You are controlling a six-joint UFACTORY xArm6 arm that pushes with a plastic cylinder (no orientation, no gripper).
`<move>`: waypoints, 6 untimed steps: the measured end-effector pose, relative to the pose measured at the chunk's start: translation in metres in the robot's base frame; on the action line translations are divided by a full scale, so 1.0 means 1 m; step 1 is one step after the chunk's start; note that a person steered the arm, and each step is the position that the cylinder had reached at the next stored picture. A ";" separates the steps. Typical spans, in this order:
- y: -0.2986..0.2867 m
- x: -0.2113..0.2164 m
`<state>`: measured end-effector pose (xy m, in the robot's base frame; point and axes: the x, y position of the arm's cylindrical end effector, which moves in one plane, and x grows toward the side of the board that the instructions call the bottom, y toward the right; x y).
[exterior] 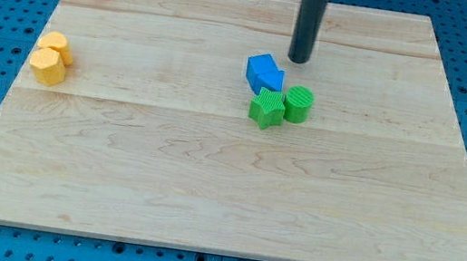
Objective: Separate the blue blocks
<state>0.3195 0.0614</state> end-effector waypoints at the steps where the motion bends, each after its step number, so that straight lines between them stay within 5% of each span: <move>1: -0.010 0.000; 6: -0.013 0.017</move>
<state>0.3368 0.0483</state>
